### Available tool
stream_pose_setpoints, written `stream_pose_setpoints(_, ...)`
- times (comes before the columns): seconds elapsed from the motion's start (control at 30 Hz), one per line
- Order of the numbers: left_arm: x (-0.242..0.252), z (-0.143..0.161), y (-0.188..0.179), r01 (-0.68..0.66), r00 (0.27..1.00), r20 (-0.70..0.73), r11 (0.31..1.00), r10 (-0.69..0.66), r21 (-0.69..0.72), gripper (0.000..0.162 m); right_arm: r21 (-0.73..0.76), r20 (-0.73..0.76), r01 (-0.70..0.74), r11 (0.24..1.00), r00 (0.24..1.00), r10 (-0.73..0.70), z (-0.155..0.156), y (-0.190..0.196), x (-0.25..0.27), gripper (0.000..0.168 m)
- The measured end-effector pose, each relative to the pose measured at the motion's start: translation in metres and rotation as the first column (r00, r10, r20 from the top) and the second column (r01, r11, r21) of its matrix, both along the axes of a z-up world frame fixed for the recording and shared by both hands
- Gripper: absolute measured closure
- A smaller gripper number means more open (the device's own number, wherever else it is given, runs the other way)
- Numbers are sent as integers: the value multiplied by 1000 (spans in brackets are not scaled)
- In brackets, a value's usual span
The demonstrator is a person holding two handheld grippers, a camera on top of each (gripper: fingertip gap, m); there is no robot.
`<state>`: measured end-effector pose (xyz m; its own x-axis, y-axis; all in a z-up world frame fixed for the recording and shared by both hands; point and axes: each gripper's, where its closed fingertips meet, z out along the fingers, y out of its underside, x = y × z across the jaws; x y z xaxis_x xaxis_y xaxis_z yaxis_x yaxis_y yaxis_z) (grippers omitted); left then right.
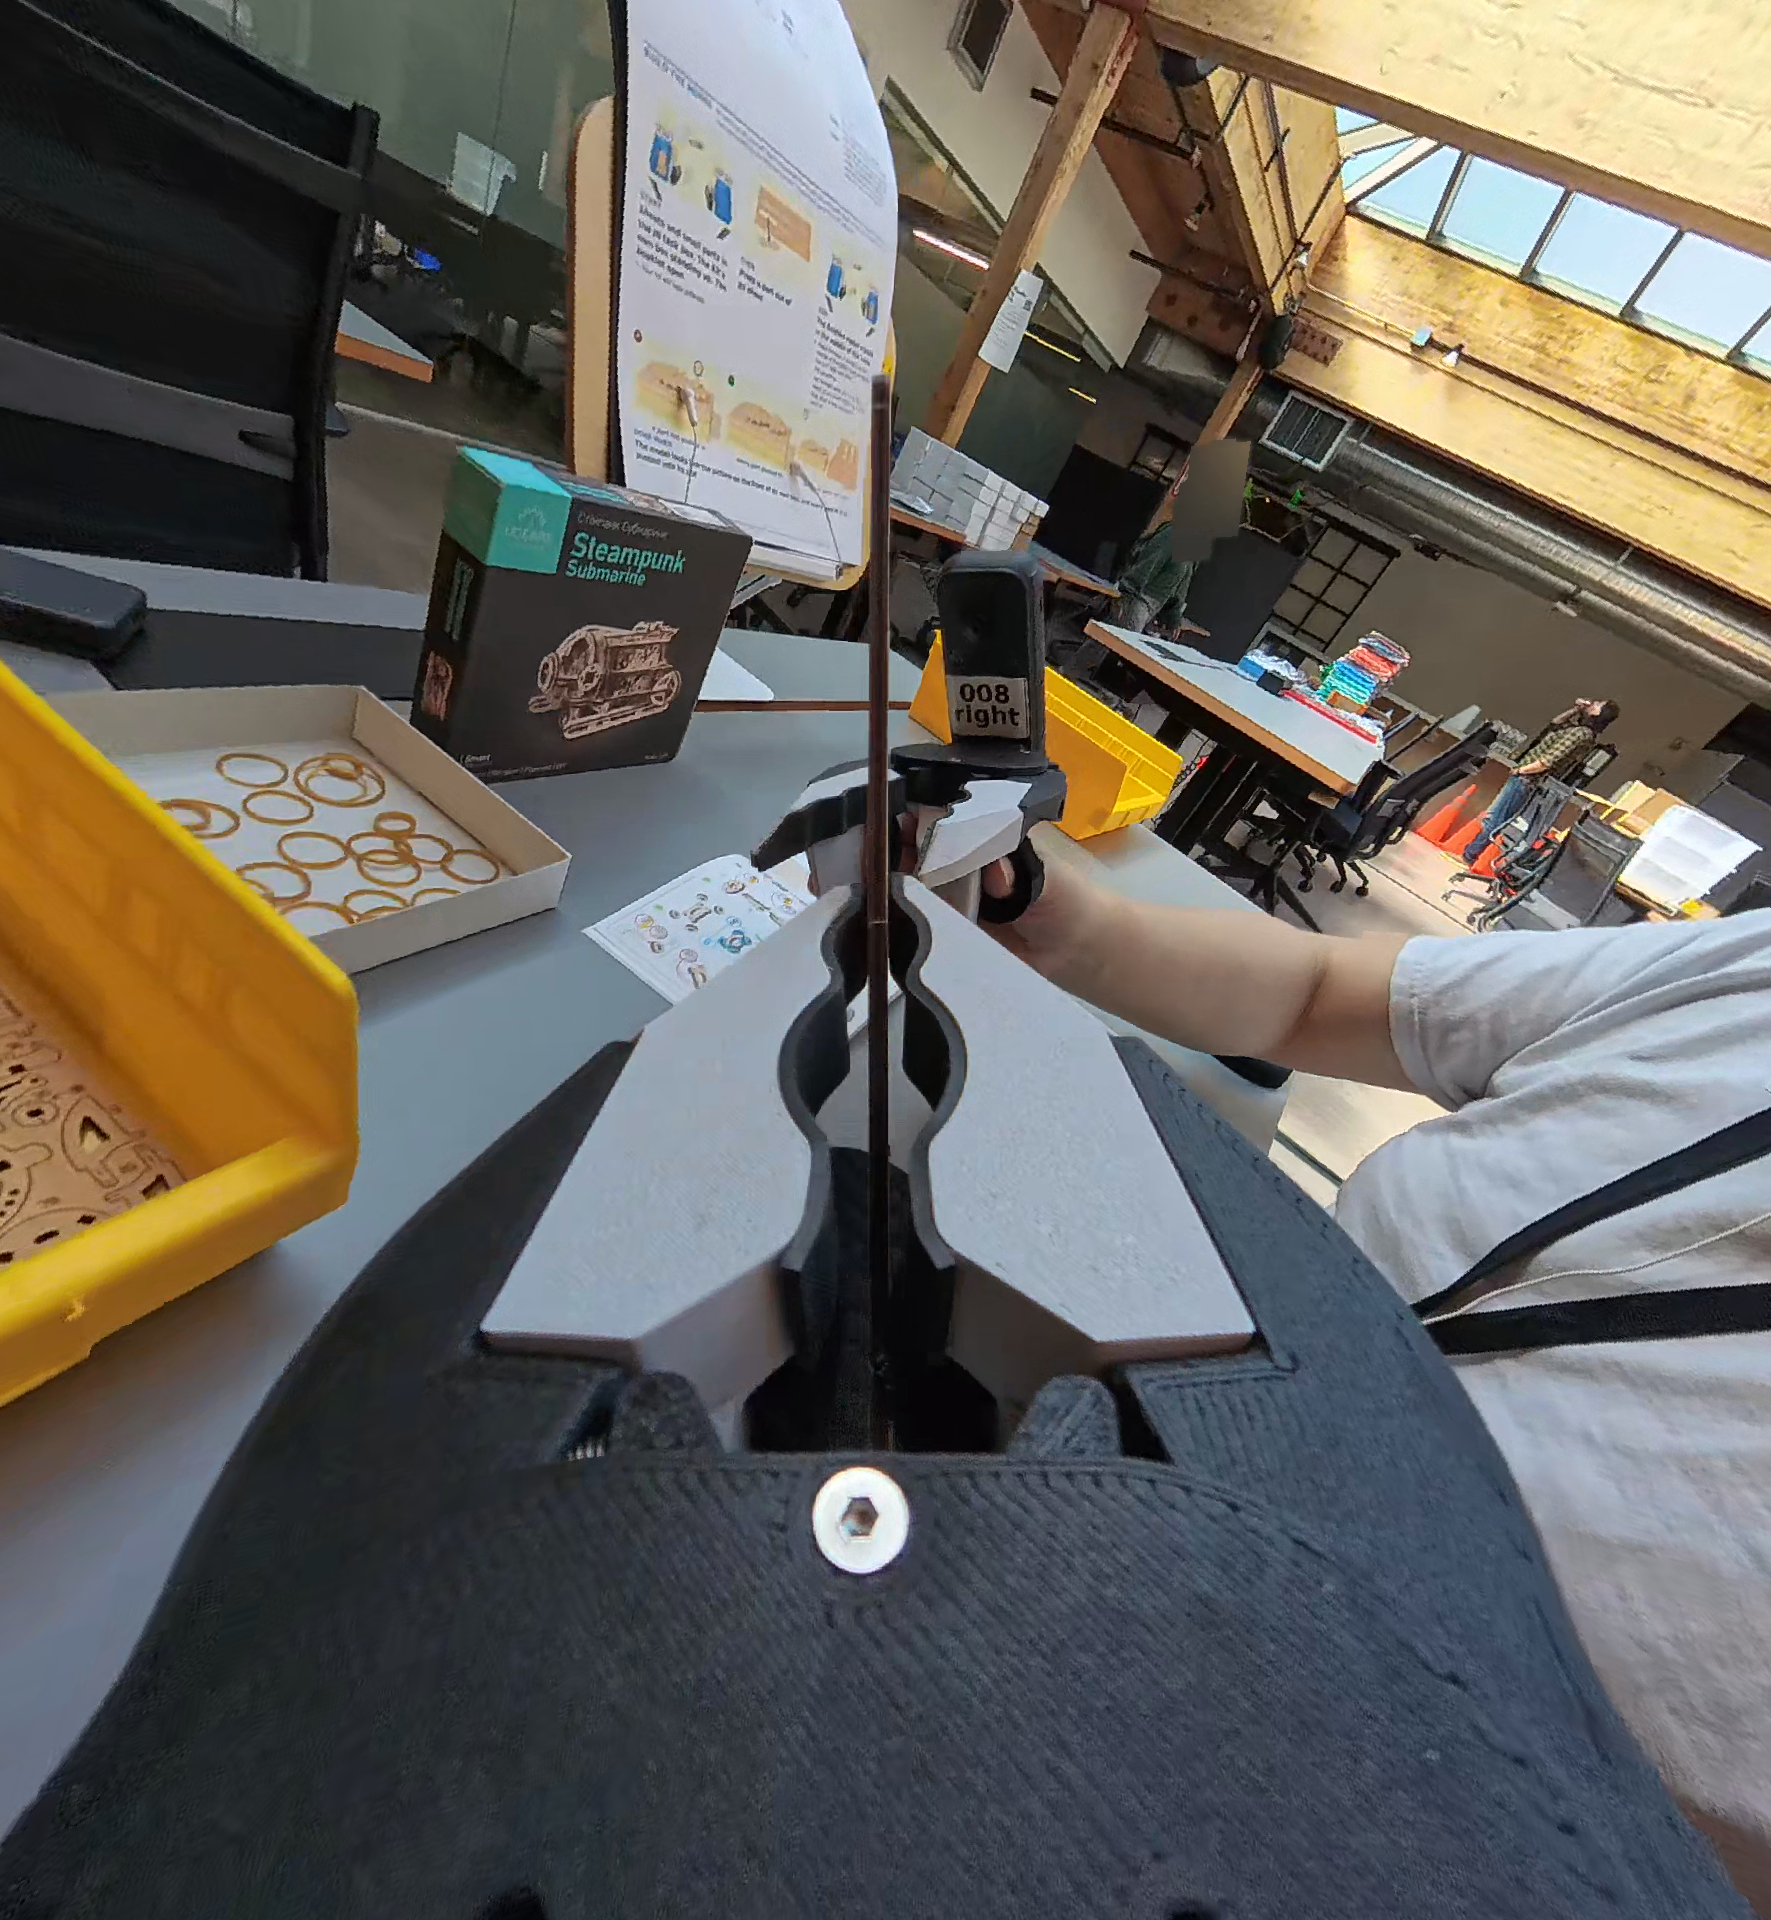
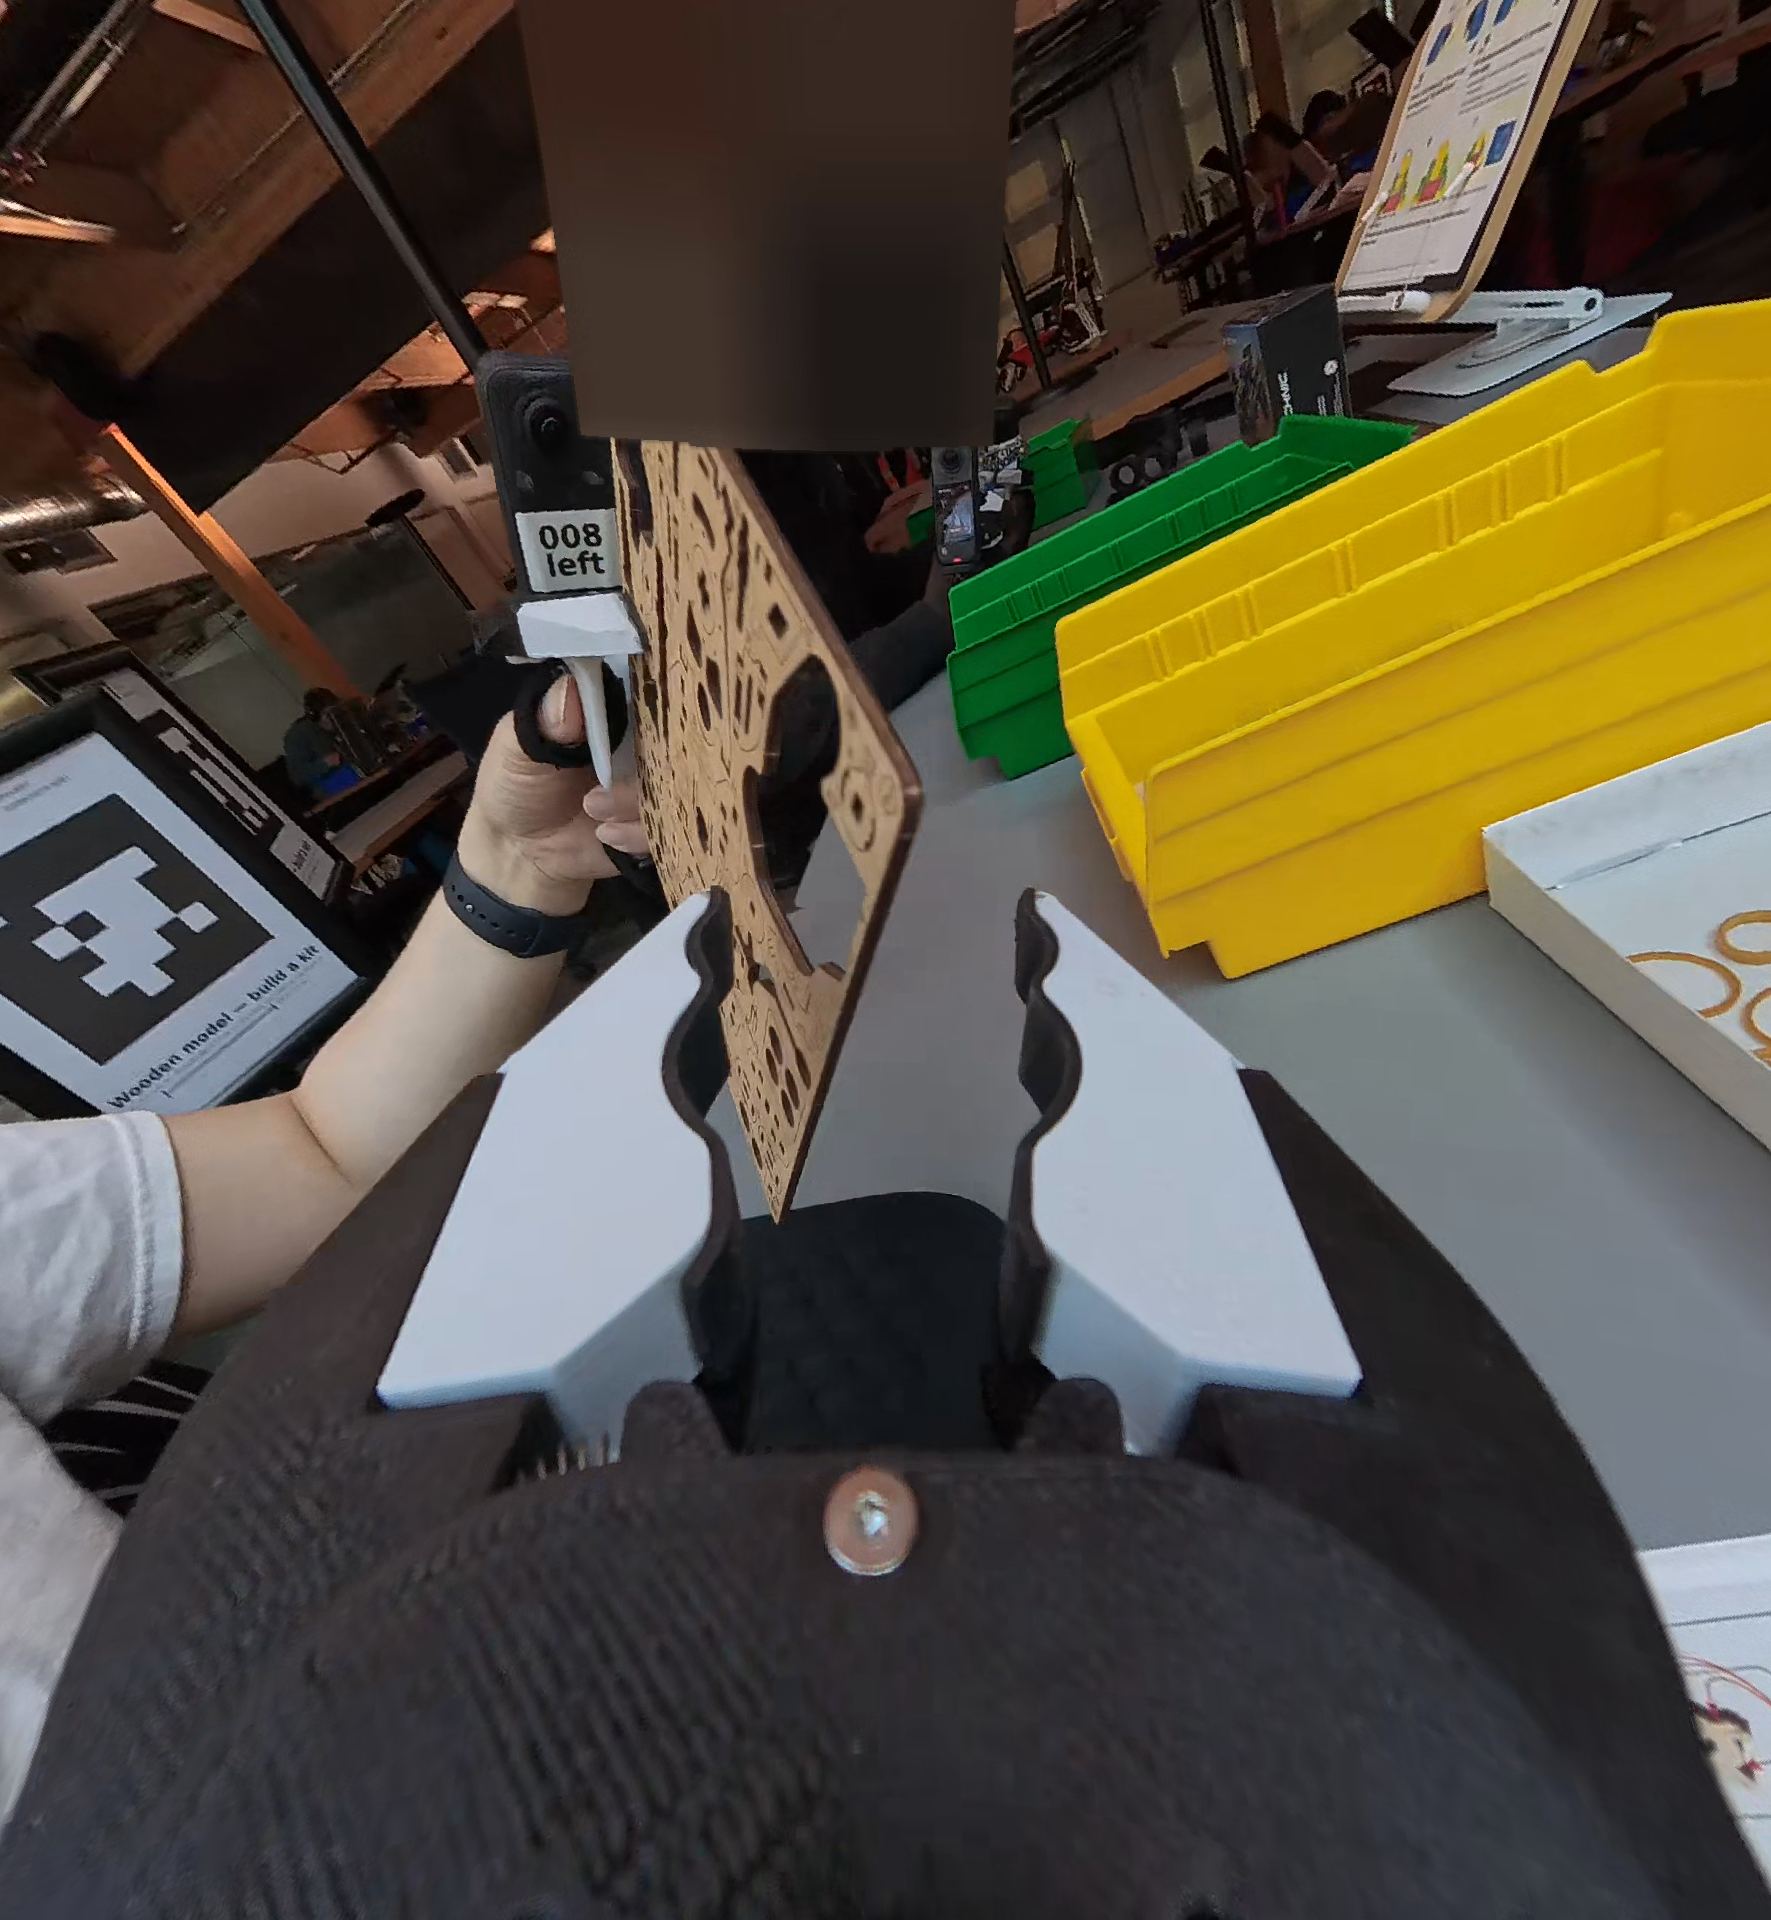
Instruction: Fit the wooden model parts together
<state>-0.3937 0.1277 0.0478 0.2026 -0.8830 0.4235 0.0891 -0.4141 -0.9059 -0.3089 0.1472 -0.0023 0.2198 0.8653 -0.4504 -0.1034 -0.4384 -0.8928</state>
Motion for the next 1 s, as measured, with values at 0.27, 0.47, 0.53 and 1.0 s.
stream_pose_setpoints(0.27, 69, 34, -18, 86, 991, 102, 995, -90, 42, 162, -60, -327, -233, 971, 923, 202, 48, -43, 55, 167)
stream_pose_setpoints(0.47, 125, 26, -24, 198, 978, 66, 980, -200, 35, 150, -97, -284, -185, 978, 947, 151, 50, -56, 114, 168)
stream_pose_setpoints(0.53, 144, 24, -24, 219, 974, 48, 975, -220, 26, 136, -113, -261, -171, 979, 956, 137, 48, -60, 134, 168)
stream_pose_setpoints(1.0, 253, 13, -24, 418, 873, -279, 908, -400, 7, 116, -143, 32, -228, 963, 972, 235, 29, -73, 221, 168)
